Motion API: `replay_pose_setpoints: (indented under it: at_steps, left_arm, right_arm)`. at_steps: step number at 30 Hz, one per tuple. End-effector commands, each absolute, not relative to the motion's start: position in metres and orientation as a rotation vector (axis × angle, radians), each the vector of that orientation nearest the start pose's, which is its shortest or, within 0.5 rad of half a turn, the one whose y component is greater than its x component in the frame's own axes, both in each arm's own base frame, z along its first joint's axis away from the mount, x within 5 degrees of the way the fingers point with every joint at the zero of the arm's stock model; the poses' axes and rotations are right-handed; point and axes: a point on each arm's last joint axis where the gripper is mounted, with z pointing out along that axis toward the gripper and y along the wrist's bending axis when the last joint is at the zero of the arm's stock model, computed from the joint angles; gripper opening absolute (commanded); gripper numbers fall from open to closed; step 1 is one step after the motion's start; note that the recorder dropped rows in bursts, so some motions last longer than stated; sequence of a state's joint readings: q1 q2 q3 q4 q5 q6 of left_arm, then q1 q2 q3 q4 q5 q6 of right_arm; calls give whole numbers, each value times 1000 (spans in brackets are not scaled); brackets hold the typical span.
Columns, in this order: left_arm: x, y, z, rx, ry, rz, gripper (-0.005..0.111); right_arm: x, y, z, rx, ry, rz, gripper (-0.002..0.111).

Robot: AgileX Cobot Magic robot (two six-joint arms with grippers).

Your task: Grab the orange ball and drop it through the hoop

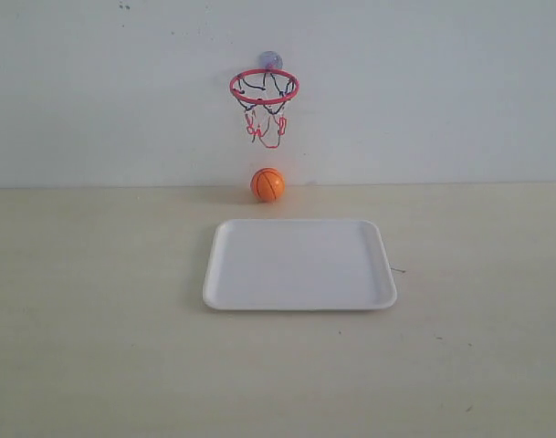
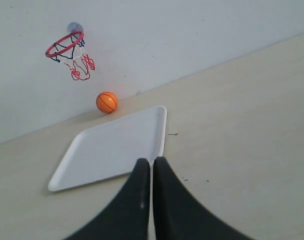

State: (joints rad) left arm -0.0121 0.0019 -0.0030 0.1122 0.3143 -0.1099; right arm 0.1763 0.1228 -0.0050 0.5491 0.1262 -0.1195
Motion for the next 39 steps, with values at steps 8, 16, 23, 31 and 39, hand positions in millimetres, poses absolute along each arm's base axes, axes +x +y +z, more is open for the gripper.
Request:
replay_pose_setpoints:
  at_steps: [8, 16, 23, 31, 39]
  left_arm:
    - [54, 2, 185, -13, 1792, 6, 4]
    - [54, 2, 185, -13, 1792, 6, 4]
    - [54, 2, 185, -13, 1792, 6, 4]
    - [54, 2, 185, -13, 1792, 6, 4]
    - [54, 2, 185, -13, 1792, 6, 4]
  right_arm:
    - [53, 17, 191, 26, 1744, 392, 1]
    - [54, 7, 184, 83, 1811, 270, 1]
    - [54, 7, 184, 41, 1815, 233, 1]
    - [54, 7, 184, 43, 1813, 235, 1]
    - [54, 7, 184, 45, 1812, 237, 1]
